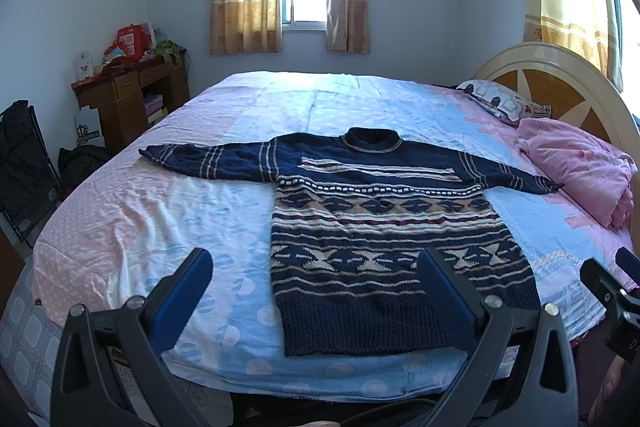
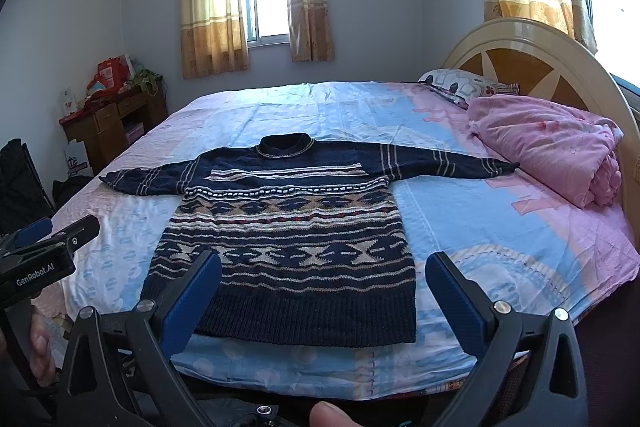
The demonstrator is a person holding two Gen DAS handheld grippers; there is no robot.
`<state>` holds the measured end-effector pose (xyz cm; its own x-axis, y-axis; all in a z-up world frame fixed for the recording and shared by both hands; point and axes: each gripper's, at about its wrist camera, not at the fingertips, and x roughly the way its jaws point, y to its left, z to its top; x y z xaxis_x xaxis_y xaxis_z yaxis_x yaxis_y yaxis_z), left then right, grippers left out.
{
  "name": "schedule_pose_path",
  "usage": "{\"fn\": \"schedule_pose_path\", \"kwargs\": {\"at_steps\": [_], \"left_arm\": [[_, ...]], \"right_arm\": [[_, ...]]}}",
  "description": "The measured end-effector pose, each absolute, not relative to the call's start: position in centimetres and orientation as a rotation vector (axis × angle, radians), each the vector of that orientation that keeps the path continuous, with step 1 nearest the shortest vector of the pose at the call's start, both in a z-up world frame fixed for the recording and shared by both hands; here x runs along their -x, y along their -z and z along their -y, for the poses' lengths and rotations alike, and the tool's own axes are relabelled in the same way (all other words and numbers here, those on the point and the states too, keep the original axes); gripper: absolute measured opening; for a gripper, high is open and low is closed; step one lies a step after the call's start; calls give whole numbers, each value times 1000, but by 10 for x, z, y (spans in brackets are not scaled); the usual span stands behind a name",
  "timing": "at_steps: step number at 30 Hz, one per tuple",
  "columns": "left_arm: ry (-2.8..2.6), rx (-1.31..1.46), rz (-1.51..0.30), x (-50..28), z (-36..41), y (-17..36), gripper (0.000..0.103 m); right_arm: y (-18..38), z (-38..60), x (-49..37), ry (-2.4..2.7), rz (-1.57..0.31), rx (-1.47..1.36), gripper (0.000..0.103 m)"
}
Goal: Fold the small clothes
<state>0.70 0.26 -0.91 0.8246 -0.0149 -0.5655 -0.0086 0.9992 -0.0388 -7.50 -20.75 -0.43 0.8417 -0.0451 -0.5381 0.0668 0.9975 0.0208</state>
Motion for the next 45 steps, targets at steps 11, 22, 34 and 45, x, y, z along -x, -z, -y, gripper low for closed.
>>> {"fn": "schedule_pose_path", "kwargs": {"at_steps": [11, 22, 34, 45], "left_arm": [[3, 41, -601, -7, -3, 9, 103], [4, 39, -602, -7, -3, 9, 103], [22, 1, -610, -28, -6, 21, 103], [22, -157, -684, -99, 1, 42, 103]], "right_arm": [[5, 208, 75, 61, -568, -42, 102], [4, 210, 74, 61, -571, -49, 102], [15, 228, 63, 22, -558, -127, 102], [49, 290, -5, 77, -557, -165, 102]]}}
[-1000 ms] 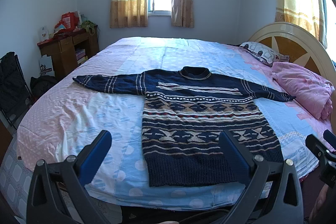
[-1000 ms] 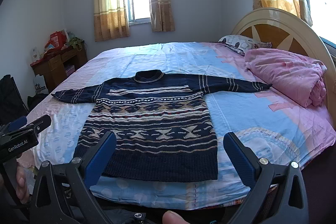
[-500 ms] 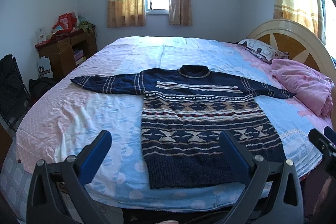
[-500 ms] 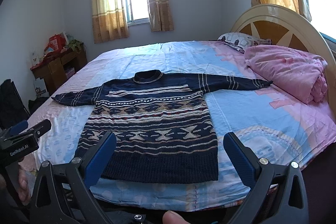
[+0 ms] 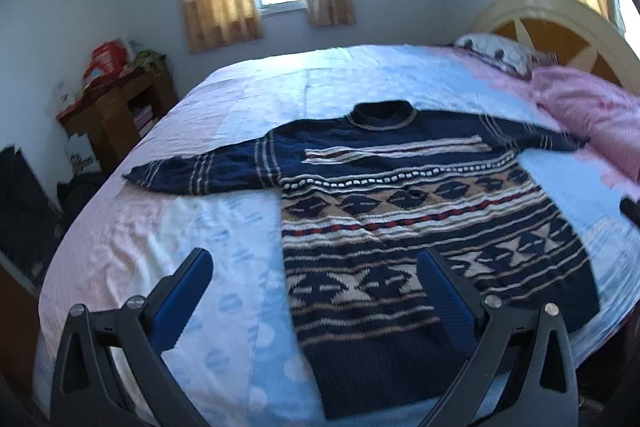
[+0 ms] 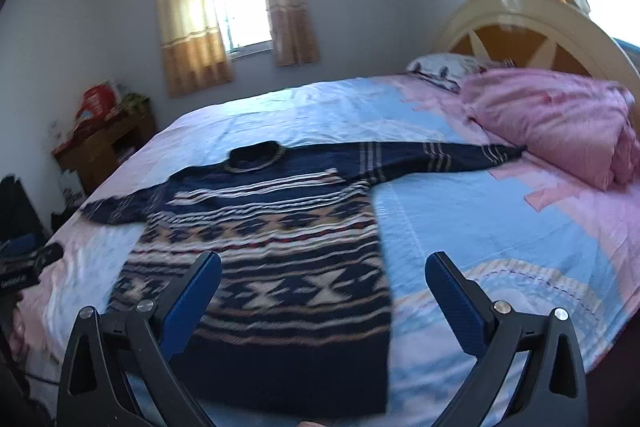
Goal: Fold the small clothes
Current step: 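Grasp the cuff of one navy sleeve with the right tool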
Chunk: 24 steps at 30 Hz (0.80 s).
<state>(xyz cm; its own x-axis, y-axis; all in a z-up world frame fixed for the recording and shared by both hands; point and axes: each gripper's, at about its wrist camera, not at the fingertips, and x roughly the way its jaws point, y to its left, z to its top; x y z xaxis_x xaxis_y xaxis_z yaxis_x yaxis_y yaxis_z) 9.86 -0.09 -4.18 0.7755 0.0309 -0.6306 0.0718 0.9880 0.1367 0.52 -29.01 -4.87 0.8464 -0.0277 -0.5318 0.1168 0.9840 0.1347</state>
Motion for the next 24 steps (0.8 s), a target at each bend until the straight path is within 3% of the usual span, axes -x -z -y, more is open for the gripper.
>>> {"fn": "schedule_pose_path", "kwargs": {"at_steps": [11, 16, 20, 21, 24], "left_arm": [[-10, -224, -694, -210, 7, 73, 103], [-65, -207, -691, -256, 11, 89, 103], [-94, -177, -713, -287, 16, 103, 103], [-107, -176, -715, -294, 17, 106, 103], [-128, -143, -738, -316, 16, 116, 103]], "right_arm": [[84, 401, -112, 242, -659, -223, 101], [94, 473, -157, 337, -688, -319, 84], [105, 524, -185, 409, -709, -374, 77], [108, 537, -193, 414, -714, -394, 71], [114, 578, -210, 469, -723, -465, 69]]}}
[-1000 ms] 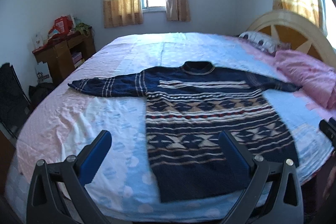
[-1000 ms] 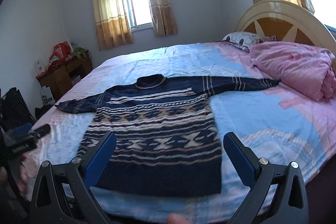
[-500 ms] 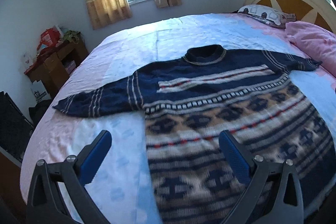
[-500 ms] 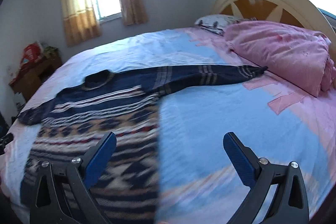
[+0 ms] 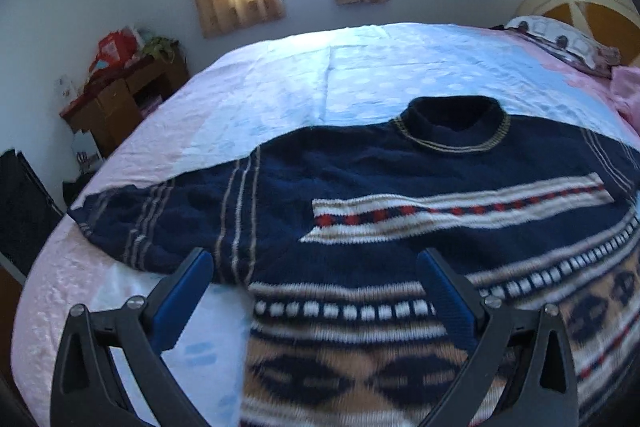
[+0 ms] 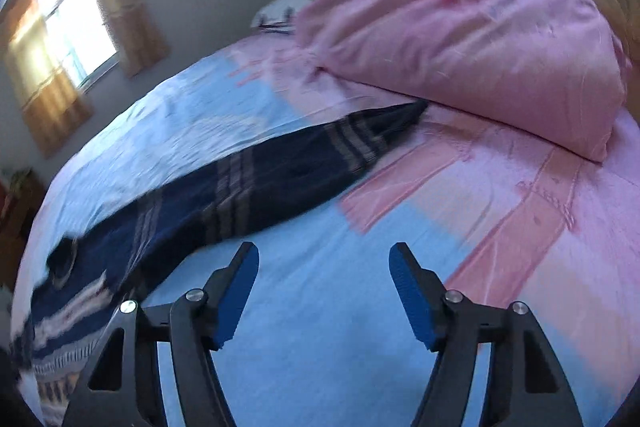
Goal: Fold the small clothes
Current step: 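Grasp the cuff of one navy sleeve with the right tool, then carry the held sleeve across the sweater body with the right tool, then open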
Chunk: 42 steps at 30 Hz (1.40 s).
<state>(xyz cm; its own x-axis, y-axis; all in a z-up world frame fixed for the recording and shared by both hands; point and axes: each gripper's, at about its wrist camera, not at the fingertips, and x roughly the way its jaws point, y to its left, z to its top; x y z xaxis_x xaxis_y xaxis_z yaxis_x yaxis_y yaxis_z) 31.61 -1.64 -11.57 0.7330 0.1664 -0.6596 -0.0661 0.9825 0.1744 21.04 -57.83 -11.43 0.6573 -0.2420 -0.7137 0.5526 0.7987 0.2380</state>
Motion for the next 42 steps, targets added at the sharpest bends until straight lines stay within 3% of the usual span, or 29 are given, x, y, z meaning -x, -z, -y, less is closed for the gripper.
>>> {"fn": "schedule_pose_path", "kwargs": {"at_steps": [12, 20, 21, 22, 30, 42], "left_arm": [[-207, -65, -863, -350, 5, 153, 103], [-189, -88, -898, -357, 13, 162, 103], [-188, -86, -901, -359, 11, 163, 103], [-186, -82, -904, -359, 11, 163, 103], [-172, -74, -902, -359, 13, 163, 103], [-142, -40, -903, -359, 7, 166, 103]], "right_arm": [[139, 691, -272, 587, -724, -682, 68], [150, 722, -300, 627, -748, -706, 42], [151, 722, -303, 625, -758, -696, 23], [152, 720, -307, 617, -779, -681, 10], [117, 659, -331, 564, -739, -461, 8], [53, 494, -370, 253, -671, -226, 8]]}}
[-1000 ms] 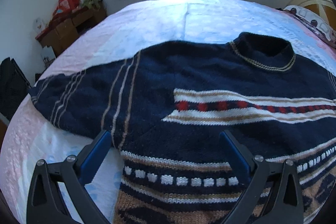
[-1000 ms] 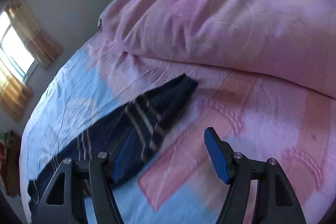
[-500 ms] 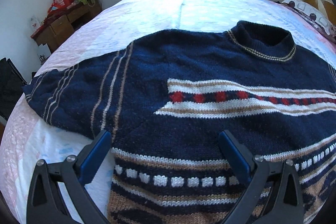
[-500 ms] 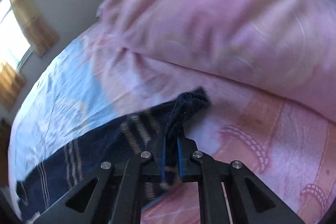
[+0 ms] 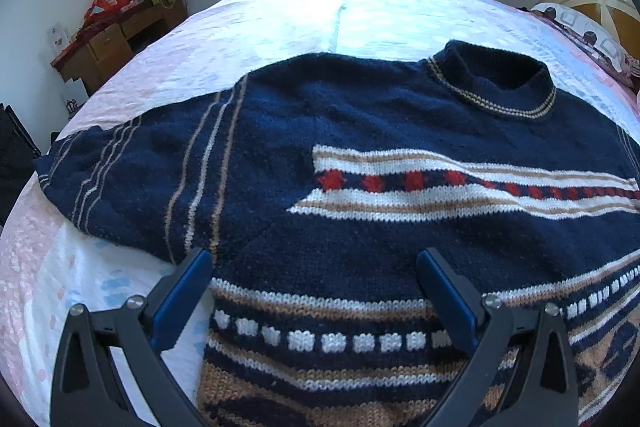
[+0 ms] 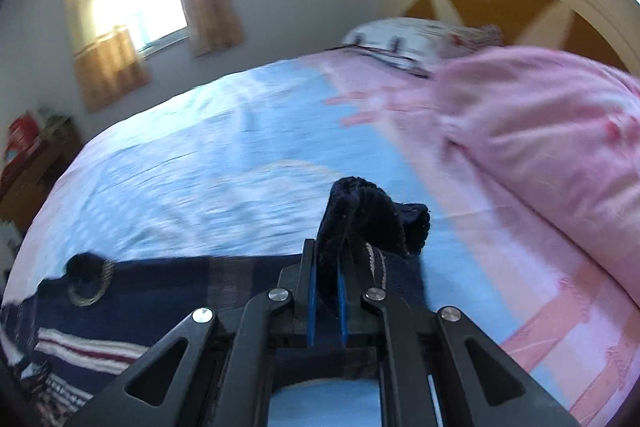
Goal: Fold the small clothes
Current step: 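Carry the held sleeve across the sweater body with the right tool, then open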
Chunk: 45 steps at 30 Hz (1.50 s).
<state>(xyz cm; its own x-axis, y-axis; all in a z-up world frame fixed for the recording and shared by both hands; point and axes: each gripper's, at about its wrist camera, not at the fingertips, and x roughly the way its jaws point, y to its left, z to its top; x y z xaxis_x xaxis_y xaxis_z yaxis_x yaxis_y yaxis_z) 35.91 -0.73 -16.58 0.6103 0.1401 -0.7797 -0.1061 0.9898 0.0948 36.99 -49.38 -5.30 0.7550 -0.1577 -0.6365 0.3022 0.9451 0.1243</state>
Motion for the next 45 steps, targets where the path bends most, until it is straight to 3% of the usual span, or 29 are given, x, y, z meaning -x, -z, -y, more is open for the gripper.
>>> {"fn": "schedule_pose_path", "kwargs": {"at_steps": [13, 32, 34, 35, 36, 37, 45], "left_arm": [[-133, -31, -918, -363, 5, 170, 103], [-125, -6, -914, -361, -2, 170, 103], [-118, -4, -912, -360, -3, 169, 103], [-113, 2, -909, -359, -4, 166, 103], [-111, 12, -904, -357, -6, 162, 103], [-109, 20, -895, -353, -7, 156, 103], [53, -72, -814, -341, 48, 98, 103]], "right_arm": [[66, 326, -392, 6, -688, -121, 8], [130, 215, -396, -130, -778, -48, 9], [141, 211, -396, -174, -805, -65, 14], [145, 209, -395, -200, -824, -65, 22], [147, 207, -393, -246, -848, -62, 48], [146, 207, -389, -286, -851, -63, 65], [101, 283, -332, -206, -618, 17, 65]]}}
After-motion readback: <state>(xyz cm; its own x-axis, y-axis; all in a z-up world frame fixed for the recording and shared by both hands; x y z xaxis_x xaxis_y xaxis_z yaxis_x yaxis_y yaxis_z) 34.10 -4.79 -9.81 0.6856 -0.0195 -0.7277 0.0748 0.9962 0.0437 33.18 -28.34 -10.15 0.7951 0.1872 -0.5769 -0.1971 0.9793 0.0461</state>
